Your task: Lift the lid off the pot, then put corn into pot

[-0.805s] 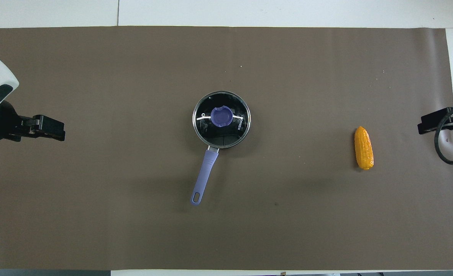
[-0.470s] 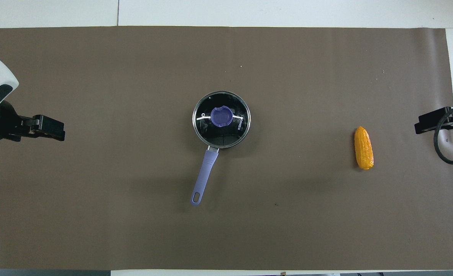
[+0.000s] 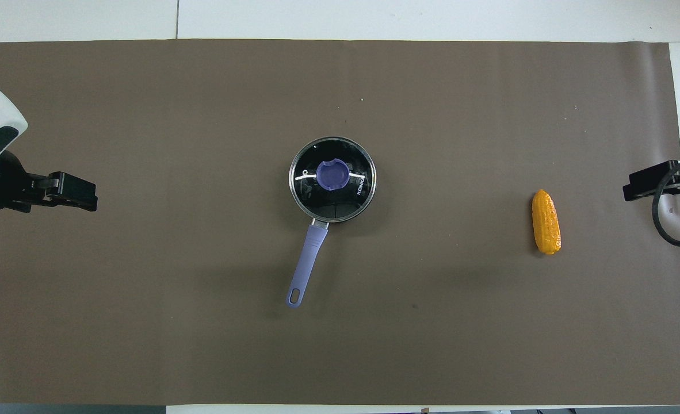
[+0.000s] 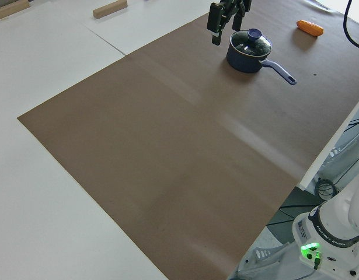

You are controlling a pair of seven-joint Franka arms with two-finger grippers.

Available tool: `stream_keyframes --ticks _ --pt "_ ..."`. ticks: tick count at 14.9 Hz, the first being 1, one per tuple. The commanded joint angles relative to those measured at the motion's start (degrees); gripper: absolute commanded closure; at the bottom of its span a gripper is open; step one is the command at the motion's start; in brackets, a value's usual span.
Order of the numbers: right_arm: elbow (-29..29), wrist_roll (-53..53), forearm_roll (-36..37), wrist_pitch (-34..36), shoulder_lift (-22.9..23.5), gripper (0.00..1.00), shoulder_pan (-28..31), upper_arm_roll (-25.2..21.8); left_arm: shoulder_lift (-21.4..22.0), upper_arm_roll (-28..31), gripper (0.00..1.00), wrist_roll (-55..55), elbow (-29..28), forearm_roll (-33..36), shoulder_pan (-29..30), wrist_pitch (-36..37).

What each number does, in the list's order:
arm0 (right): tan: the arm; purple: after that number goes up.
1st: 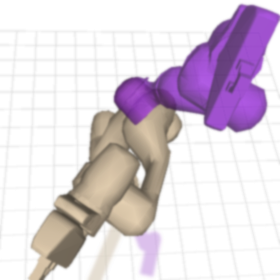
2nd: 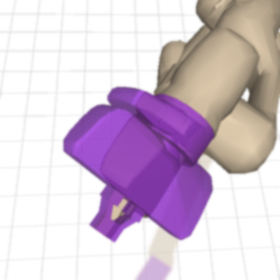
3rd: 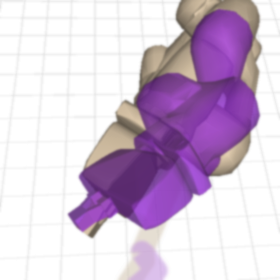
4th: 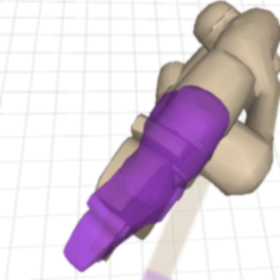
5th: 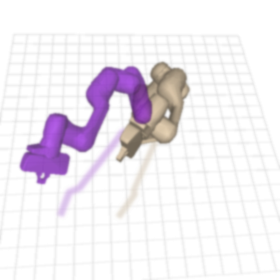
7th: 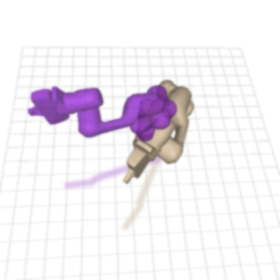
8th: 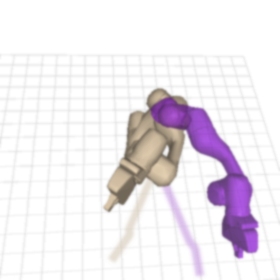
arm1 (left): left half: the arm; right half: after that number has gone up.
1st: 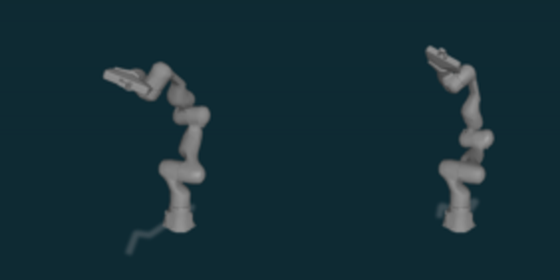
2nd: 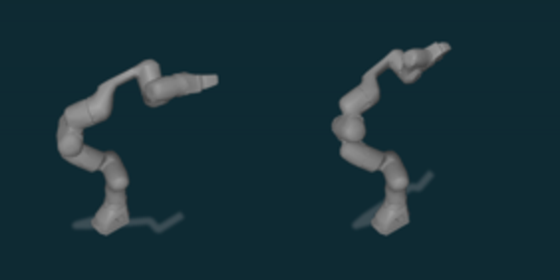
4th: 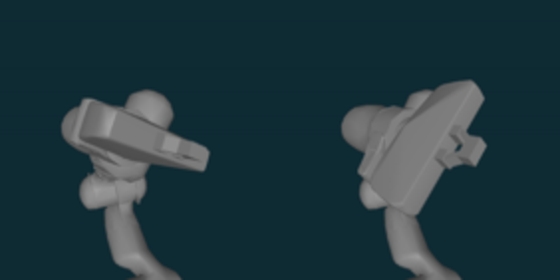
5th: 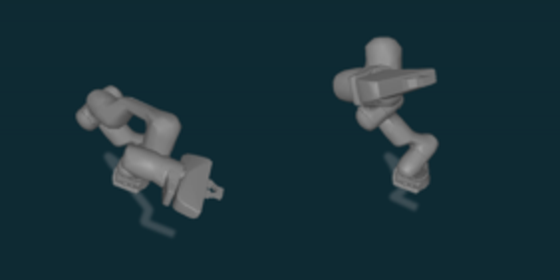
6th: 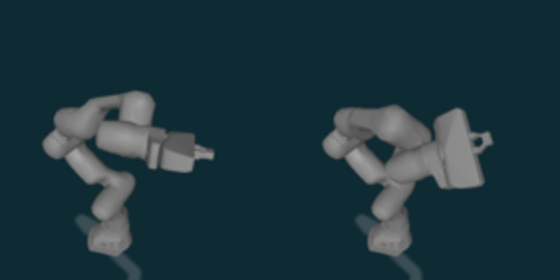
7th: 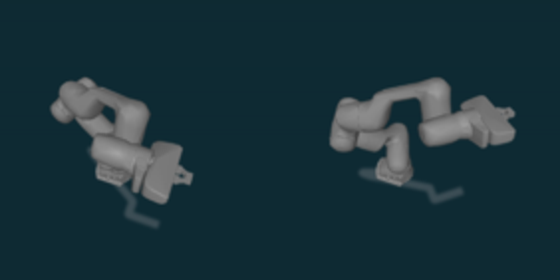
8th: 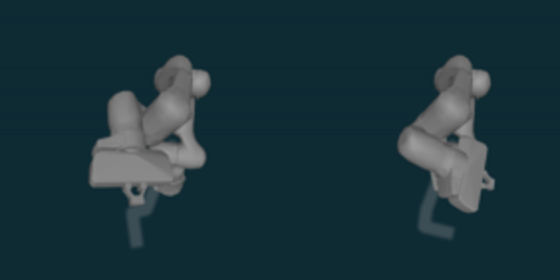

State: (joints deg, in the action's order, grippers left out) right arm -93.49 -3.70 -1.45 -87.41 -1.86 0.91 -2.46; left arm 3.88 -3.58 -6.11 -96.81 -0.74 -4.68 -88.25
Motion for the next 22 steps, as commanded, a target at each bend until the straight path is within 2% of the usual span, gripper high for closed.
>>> stream_keyframes --ticks 1,2,4,6,8,9,11,14,18,20,22 --pt "-6.8 -0.9 -1.4 -7.3 -2.7 0.00 -1.3 0.3 0.2 0.3 0.00 -3.9 -0.4 -1.4 -4.5 -3.0" --pt "-9.8 -0.9 -1.4 -10.4 -3.1 0.00 -1.7 0.3 -0.6 0.2 0.00 -6.5 0.2 -2.2 -6.4 -3.6" --pt "-13.8 -0.9 -1.4 -14.5 -2.4 0.00 -1.8 0.3 -5.3 0.2 0.00 -12.9 4.3 -2.6 -11.3 -4.9" --pt "-17.9 -1.1 -1.4 -19.2 -0.3 0.00 -1.8 0.3 -12.9 0.2 0.00 -18.5 10.6 -4.4 -15.3 -4.2" --pt "-24.1 -1.7 -1.4 -26.3 0.7 0.00 -1.6 0.3 -24.0 0.3 0.00 -29.8 21.5 -4.4 -21.2 -4.4" --pt "-27.2 -1.6 -1.4 -29.7 0.8 0.00 -1.7 0.3 -28.1 0.3 0.00 -33.4 25.8 -4.4 -23.4 -5.0" --pt "-32.3 -2.0 -1.4 -35.5 1.2 0.00 -1.2 0.3 -32.8 0.7 0.00 -36.2 28.1 -4.4 -26.7 -6.2" --pt "-34.5 -4.5 -1.4 -37.3 1.9 0.00 -1.0 0.3 -36.1 0.9 0.00 -40.1 28.2 -4.2 -29.9 -10.8" --pt "-37.9 -5.0 -1.4 -43.8 2.7 0.00 -0.9 0.2 -36.9 0.7 0.00 -39.1 28.2 -3.0 -30.0 -13.4" --pt "-37.9 -4.1 -1.4 -44.9 4.2 0.09 -0.8 0.2 -37.5 0.3 0.00 -36.9 28.2 -1.9 -30.0 -14.1" --pt "-37.9 -3.9 -1.4 -45.1 5.0 0.10 -0.7 0.1 -37.6 0.4 0.00 -35.2 27.9 -1.7 -30.0 -14.1"
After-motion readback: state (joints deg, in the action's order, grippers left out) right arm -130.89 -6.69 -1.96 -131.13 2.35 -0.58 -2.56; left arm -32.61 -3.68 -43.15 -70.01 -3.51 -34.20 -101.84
